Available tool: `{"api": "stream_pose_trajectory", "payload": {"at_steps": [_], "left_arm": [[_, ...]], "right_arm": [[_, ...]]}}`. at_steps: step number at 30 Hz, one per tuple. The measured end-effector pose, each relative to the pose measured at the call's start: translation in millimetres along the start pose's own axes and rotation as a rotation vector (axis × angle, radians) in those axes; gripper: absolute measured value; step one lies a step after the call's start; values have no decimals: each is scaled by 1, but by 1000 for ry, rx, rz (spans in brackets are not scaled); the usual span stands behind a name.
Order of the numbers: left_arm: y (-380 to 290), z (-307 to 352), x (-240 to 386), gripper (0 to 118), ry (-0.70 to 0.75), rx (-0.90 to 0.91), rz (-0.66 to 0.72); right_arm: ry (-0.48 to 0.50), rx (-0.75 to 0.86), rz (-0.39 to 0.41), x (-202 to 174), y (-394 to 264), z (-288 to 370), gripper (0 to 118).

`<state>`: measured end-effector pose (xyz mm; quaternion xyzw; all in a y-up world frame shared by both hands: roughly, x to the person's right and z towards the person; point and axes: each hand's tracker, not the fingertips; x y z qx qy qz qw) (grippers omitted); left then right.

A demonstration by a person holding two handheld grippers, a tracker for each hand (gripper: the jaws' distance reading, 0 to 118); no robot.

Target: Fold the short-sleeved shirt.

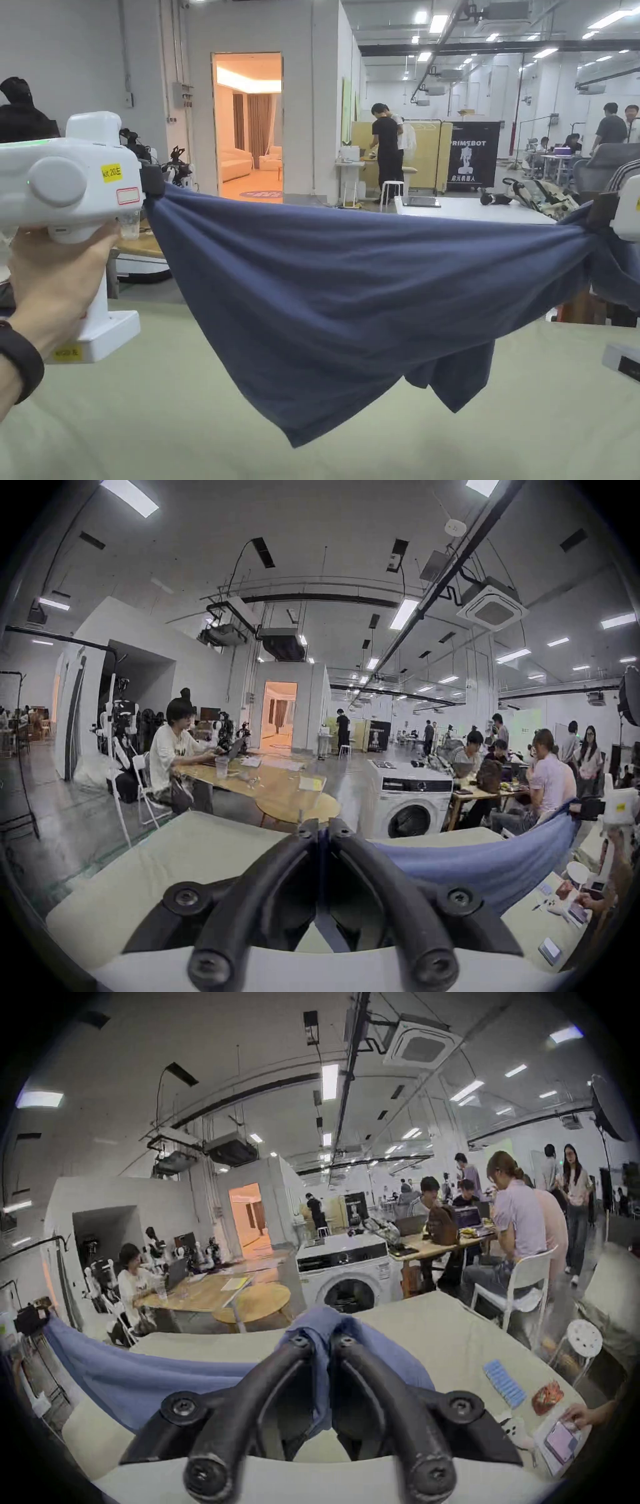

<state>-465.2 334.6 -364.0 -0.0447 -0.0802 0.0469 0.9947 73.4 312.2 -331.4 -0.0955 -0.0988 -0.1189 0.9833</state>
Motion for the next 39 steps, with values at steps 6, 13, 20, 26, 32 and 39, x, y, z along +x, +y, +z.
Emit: {"api": "stream_pose_trajectory", "payload": {"at_steps": [6, 13, 20, 26, 32, 39], "left_arm": [[-53, -26, -10, 0, 12, -81, 37], [-168, 40, -29, 0, -112, -155, 147], [-277, 165, -51, 0, -180, -381, 281], [-328, 231, -51, 0, -139, -516, 167], [-353, 267, -53, 0, -114, -552, 195], [-371, 277, -47, 3, -115, -540, 133]], "right_arm": [[-6, -87, 15, 0, -43, -30, 4], [0, -172, -51, 44, -159, 7, 4], [-66, -293, -232, 104, -299, 109, 4], [-113, -382, -258, 125, -365, 183, 4], [-148, -409, -196, 125, -389, 222, 4], [-205, -373, -107, 125, -394, 234, 28]]}}
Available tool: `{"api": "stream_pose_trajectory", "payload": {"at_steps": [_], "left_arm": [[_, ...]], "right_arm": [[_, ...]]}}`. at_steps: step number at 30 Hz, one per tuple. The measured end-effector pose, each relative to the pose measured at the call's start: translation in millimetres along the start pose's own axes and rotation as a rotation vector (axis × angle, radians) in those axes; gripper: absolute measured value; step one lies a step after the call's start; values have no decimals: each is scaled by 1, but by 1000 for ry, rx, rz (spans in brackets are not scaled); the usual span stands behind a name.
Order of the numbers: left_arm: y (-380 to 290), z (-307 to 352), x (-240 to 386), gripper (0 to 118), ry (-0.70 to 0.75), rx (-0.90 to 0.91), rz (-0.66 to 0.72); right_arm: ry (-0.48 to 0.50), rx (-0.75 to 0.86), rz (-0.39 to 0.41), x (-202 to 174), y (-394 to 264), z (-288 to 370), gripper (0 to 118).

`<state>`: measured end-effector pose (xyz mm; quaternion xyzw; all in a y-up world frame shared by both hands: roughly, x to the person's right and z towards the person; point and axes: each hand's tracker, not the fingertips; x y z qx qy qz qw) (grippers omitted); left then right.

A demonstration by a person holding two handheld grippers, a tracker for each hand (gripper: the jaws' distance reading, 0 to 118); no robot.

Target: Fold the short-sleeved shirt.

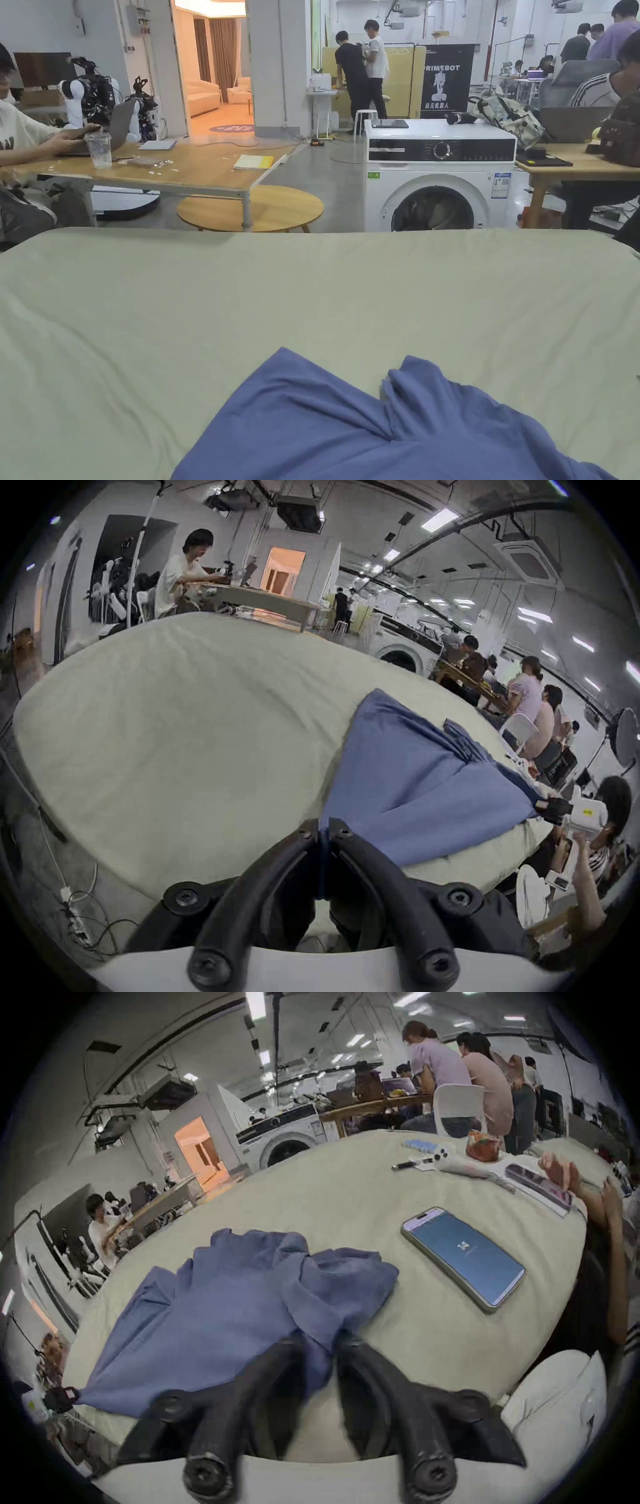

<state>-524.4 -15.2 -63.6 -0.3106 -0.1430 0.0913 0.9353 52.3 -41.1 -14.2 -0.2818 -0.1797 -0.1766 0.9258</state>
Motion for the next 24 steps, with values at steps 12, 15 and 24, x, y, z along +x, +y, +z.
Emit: {"api": "stream_pose_trajectory", "payload": {"at_steps": [12, 15, 24], "left_arm": [[69, 20, 108, 93, 16, 375, -256], [78, 20, 127, 76, -33, 381, -242], [78, 24, 131, 0, -76, 358, -197]], "right_arm": [[325, 244, 226, -93, 50, 40, 74], [357, 237, 281, -114, 55, 43, 52], [350, 236, 346, -123, 46, 43, 0]]}}
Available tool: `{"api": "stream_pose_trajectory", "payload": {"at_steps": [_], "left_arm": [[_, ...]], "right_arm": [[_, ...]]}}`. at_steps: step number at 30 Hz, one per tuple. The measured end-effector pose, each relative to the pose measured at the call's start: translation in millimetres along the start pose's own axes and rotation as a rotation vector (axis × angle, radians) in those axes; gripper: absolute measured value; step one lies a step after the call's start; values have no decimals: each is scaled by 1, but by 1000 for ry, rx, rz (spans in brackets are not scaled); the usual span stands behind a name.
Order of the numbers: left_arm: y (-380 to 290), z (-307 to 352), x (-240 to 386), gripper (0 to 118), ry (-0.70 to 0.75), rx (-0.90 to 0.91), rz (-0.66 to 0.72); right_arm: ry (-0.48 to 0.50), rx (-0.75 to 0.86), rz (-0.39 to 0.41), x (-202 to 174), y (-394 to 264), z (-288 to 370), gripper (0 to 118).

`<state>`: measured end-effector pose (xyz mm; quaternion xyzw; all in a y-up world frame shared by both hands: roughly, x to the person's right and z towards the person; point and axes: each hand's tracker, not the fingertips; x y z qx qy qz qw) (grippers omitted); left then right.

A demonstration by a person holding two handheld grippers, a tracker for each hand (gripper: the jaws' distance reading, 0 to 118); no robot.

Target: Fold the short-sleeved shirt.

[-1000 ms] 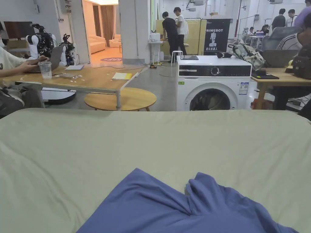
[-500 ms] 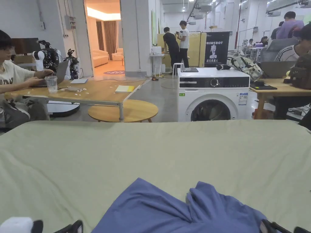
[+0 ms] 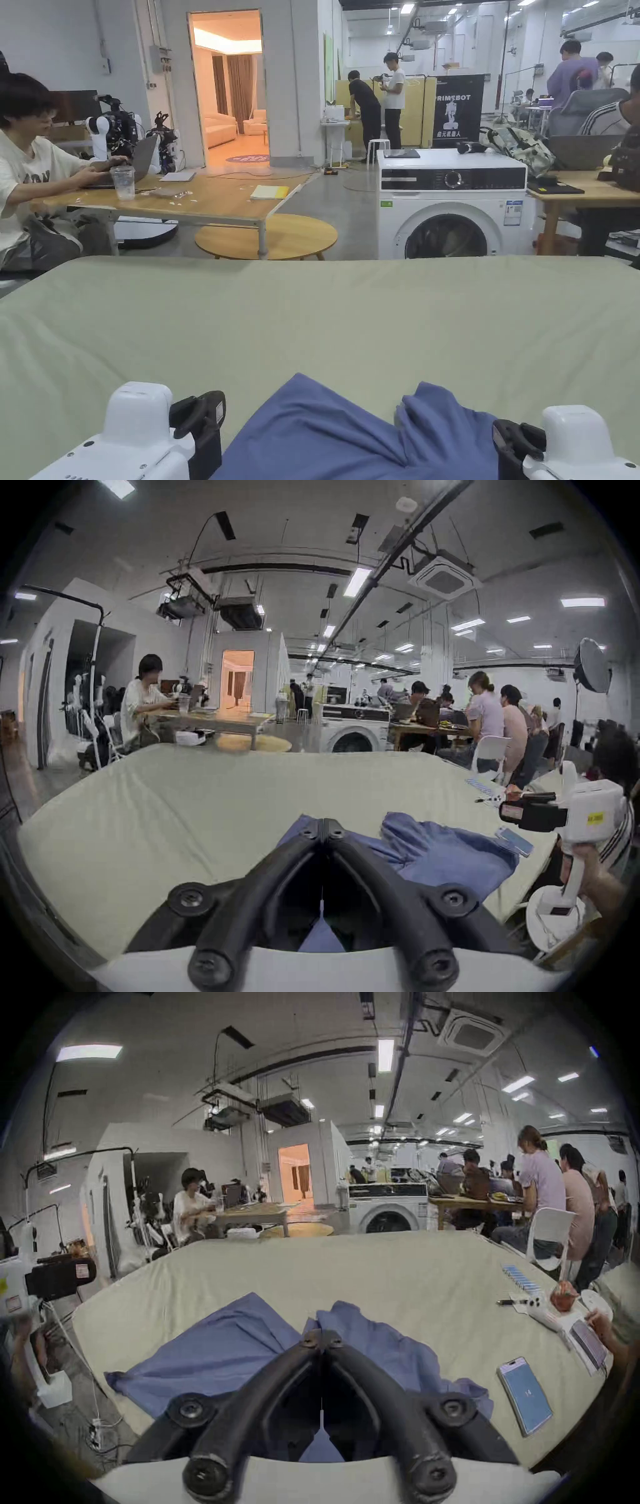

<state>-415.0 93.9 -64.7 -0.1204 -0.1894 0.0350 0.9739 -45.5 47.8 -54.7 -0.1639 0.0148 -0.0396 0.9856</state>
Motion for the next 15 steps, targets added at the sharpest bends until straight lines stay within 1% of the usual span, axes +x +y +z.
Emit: {"api": "stream_pose_trajectory", "payload": {"at_steps": [2, 5, 6, 7, 8, 9, 10, 11, 12, 13, 15], "left_arm": [[2, 6, -9, 0, 3, -6, 13], [-1, 14, -43, 0, -54, -171, 145], [-5, 19, -53, 0, -75, -180, 172], [-13, 23, -64, 0, -52, -204, 188], [-22, 25, -71, 16, -13, -233, 181], [-26, 27, -79, 40, 19, -243, 179], [-35, 25, -87, 55, 73, -292, 199], [-43, 23, -96, 52, 85, -327, 238], [-53, 20, -104, 54, 101, -359, 273], [-63, 14, -111, 55, 124, -382, 311], [-84, 2, -122, 55, 155, -449, 354]], "right_arm": [[2, -6, 5, 1, -1, 1, 0], [16, -18, 6, 5, -6, 3, 0], [18, -22, 7, 6, -8, 4, 0], [21, -29, 11, 7, -11, 4, 0], [19, -34, 12, 6, -14, 4, 0], [16, -37, 6, 6, -17, 4, 0], [23, -49, -6, 7, -21, 4, 0], [30, -60, -23, 7, -24, 3, 0], [40, -71, -36, 6, -28, 1, 0], [53, -85, -38, 6, -31, 0, 0], [49, -102, -23, 4, -37, -1, 0]]}}
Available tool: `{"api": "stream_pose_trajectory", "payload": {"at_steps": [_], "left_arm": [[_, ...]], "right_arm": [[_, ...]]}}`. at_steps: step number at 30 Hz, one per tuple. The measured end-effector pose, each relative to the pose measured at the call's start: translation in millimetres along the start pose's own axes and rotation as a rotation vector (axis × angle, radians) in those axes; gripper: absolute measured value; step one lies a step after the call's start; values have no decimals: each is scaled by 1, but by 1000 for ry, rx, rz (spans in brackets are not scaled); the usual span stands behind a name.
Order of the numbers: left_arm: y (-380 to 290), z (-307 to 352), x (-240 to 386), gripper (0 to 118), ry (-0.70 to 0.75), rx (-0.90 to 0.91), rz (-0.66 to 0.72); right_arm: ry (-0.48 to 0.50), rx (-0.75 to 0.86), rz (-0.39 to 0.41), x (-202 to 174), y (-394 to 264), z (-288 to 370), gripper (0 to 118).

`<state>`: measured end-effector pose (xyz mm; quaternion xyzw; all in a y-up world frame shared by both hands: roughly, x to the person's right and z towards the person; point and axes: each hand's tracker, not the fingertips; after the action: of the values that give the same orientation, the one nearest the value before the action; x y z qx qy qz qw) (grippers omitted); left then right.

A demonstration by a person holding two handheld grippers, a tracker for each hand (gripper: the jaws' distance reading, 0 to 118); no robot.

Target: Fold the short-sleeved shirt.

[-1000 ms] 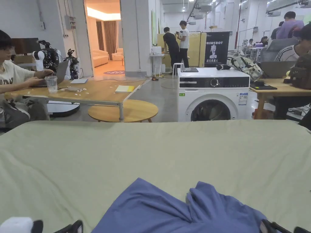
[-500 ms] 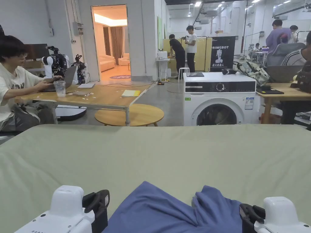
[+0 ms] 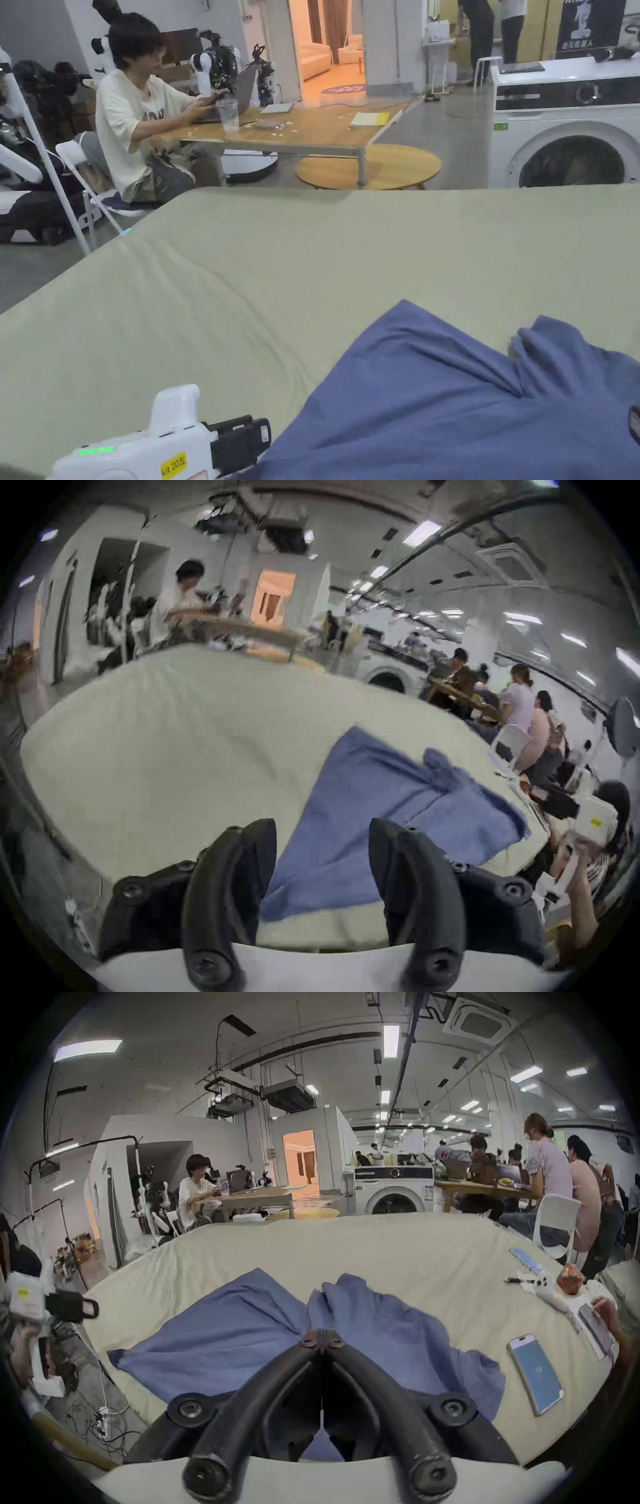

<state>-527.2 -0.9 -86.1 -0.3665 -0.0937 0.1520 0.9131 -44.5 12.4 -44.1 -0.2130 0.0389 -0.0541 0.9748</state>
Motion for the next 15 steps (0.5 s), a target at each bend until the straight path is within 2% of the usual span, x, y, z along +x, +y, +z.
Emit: {"api": "stream_pose_trajectory", "payload": {"at_steps": [6, 7, 8, 11, 12, 15], "left_arm": [[-25, -31, -10, 55, 23, -115, 29], [-28, -34, -7, 49, 38, -127, 8], [-30, -36, -2, 34, 76, -124, -30], [-28, -42, 4, 9, 47, -145, -46], [-26, -45, 6, 3, 40, -160, -37], [-30, -49, 16, 0, 63, -181, -85]], "right_arm": [[-4, -36, 18, 7, -9, 2, 0], [-11, -40, 5, 10, -10, 1, 0], [-16, -45, -11, 14, -10, -1, 0], [-29, -58, -43, 24, -6, -8, 0], [-42, -58, -47, 27, -2, -11, 0], [-69, -59, -62, 47, 20, -27, 0]]}}
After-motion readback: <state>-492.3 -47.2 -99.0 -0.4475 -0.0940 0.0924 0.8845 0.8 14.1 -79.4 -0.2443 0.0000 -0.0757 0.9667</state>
